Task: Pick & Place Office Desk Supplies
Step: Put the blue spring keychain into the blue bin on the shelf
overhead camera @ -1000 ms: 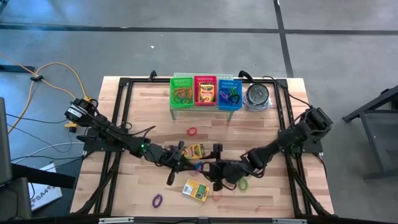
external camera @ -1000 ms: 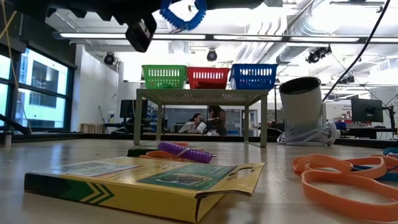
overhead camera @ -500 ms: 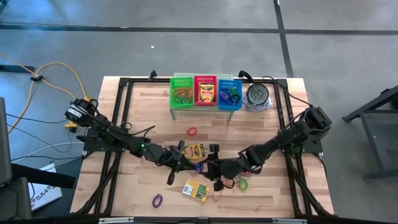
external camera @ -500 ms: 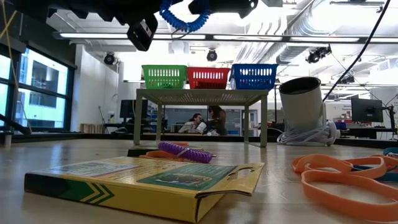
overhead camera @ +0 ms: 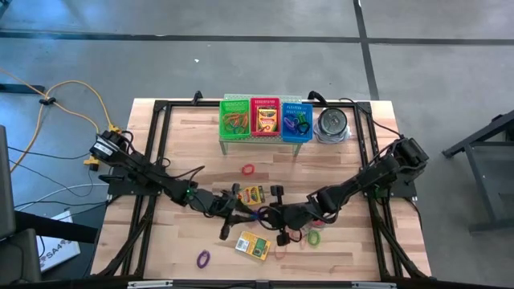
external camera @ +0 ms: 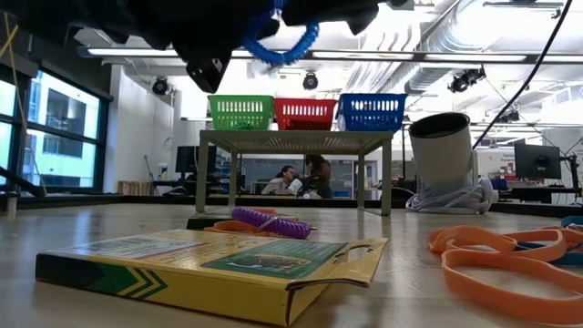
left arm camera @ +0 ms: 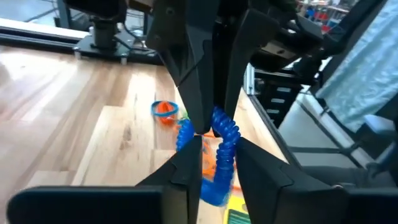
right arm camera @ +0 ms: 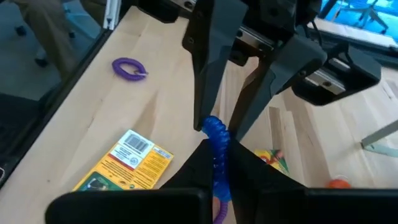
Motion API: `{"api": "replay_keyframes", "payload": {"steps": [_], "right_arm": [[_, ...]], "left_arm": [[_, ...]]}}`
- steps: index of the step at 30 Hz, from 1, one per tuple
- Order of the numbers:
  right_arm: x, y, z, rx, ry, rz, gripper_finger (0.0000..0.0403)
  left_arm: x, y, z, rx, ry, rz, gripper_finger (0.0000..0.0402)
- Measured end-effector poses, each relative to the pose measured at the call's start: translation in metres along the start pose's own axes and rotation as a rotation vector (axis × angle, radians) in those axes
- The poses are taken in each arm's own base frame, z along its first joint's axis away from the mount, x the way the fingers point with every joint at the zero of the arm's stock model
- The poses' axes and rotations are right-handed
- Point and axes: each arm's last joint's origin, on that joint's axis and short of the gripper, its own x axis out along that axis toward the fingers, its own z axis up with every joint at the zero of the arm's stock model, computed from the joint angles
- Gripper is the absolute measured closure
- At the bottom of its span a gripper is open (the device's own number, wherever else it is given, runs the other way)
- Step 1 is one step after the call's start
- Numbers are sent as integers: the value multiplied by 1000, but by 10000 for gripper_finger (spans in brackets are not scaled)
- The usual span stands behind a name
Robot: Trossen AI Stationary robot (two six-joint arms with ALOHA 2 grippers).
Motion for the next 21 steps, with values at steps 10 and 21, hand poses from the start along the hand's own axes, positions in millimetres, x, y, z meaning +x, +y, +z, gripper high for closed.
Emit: {"api": "replay_keyframes", "payload": {"steps": [10,21], "right_arm": [[0,0,-1,8,9,-2,393],[0,1,-1,8,7,10,393]], "left_arm": [[0,0,1,77,-16,7,298],[0,0,1,37,-4,-15,258]]}}
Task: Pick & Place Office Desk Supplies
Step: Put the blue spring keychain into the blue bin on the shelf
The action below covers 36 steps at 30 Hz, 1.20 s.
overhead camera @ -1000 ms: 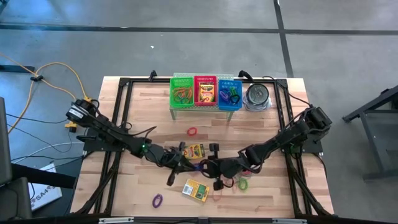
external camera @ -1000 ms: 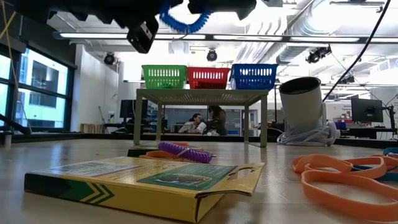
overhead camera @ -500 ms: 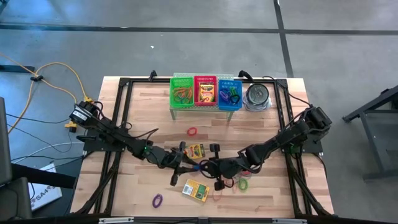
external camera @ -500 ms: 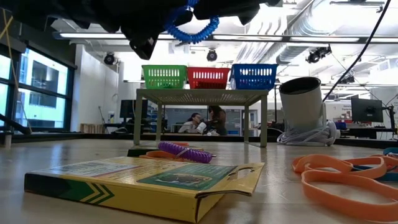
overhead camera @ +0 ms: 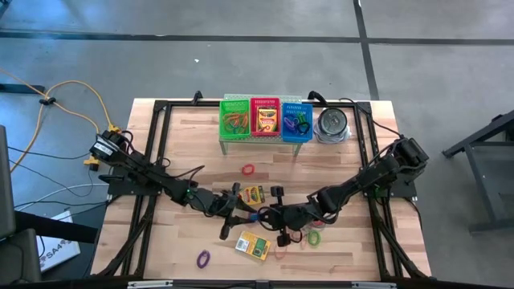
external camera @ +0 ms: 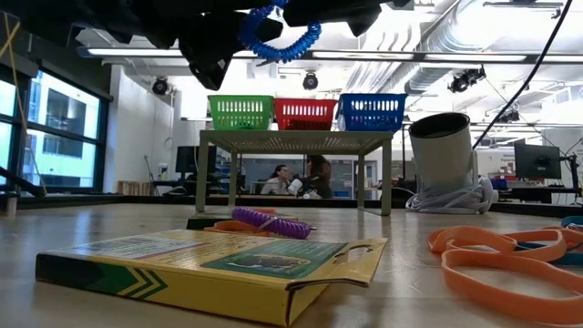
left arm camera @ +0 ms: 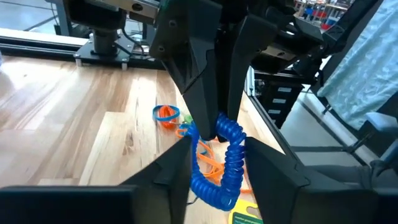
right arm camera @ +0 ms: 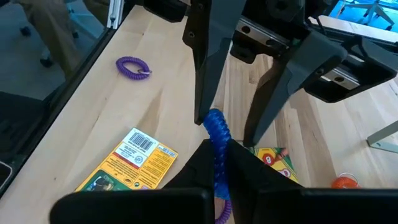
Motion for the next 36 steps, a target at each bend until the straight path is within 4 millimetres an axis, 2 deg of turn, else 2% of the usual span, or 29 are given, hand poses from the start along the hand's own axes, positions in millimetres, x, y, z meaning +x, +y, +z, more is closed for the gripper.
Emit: {"api": "replay_keyframes", "payload": {"steps": [7,11,15,23,29,36], "right_arm": [[0,0,0,0,1,5,393],[0,2,-2,28,21,64,394],[-1,3,-9,74,99,58,394],[-13,9,-35,161,300,-142,394],[-47,-1,-38,179,347,-394,394],[-104,-31,-26,282,170,-728,394]], "left_arm": [[0,-1,-1,60,13,-35,164],[0,1,0,61,11,-29,125],[2,7,1,86,7,-9,113],[2,9,2,86,7,-3,112],[2,9,2,85,9,-3,112],[2,9,2,48,9,-4,112]]}}
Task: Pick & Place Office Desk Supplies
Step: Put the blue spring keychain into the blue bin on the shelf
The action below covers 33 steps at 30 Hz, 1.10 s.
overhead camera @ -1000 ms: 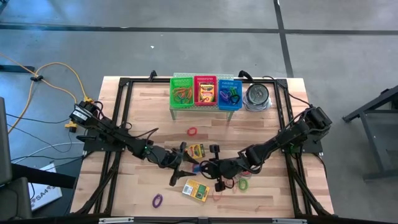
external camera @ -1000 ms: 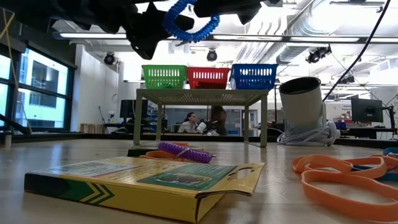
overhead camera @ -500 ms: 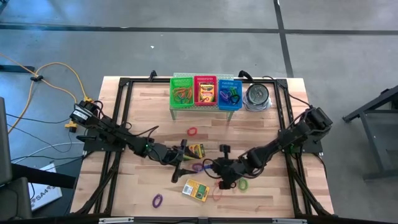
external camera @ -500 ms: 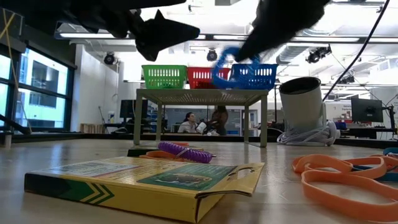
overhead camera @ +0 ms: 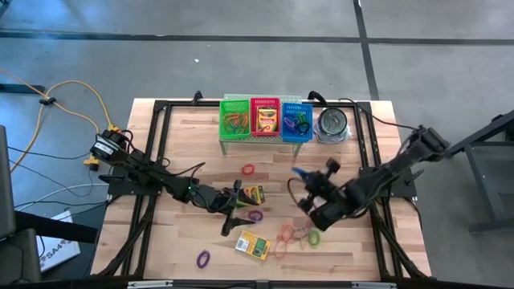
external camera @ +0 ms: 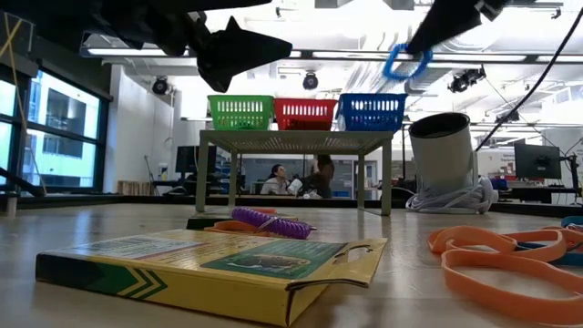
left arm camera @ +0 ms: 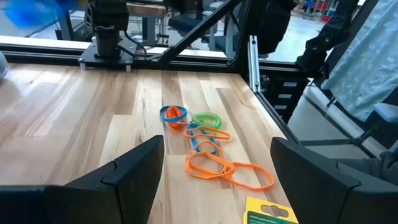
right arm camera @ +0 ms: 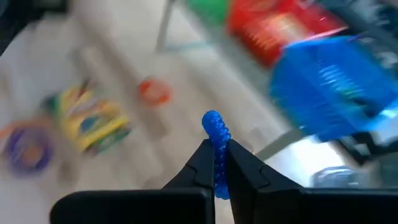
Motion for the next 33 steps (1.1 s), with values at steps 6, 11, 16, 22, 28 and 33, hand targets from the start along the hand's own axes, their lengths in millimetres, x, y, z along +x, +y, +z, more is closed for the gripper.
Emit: {"api": "replay_keyframes", "payload": {"steps": [6,11,16,22,28,33], "right_arm": [[17,-41,28,92,-20,-101,394],[42,-73,50,99,-19,-190,394],[68,-102,66,132,21,-215,394],[97,-126,69,181,117,-204,394],[103,-129,76,138,81,-157,370],[104,-128,79,138,60,-150,320]], "left_arm": [[0,0,0,0,0,0,112],[0,0,0,-1,0,0,112],[0,0,0,-3,0,0,112],[0,0,0,-3,0,0,112],[0,0,0,-3,-1,1,112],[0,1,0,-4,-1,5,112]]}}
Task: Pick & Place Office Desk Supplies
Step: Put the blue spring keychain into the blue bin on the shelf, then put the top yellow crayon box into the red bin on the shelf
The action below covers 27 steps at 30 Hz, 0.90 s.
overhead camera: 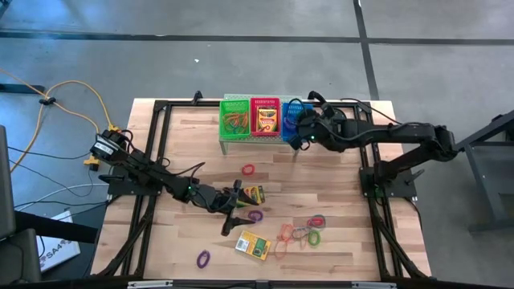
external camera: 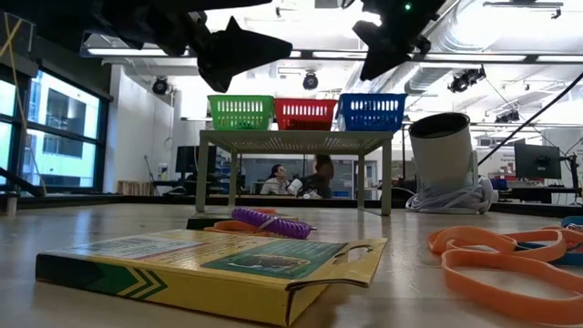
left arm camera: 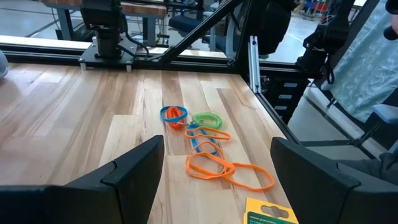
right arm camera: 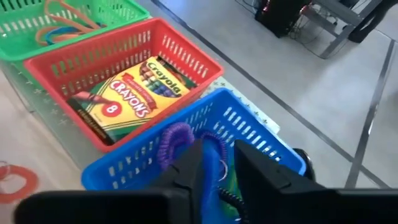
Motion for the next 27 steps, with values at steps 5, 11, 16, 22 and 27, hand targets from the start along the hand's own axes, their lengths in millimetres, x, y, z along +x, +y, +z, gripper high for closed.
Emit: {"api": "replay_keyframes", "payload": {"steps": [5,11,16,22,27], "right_arm": [[0,0,0,4,-1,-3,264],[-7,9,11,9,-114,59,190],[-37,35,23,-103,-307,300,164],[-72,63,8,-217,-336,459,160],[-96,78,-21,-146,-172,559,160]], "left_arm": [[0,0,0,0,0,2,112],[0,0,0,-22,0,2,112],[0,0,0,-65,-1,1,112],[0,1,-1,65,7,3,112],[-1,0,-14,61,152,17,112]]}}
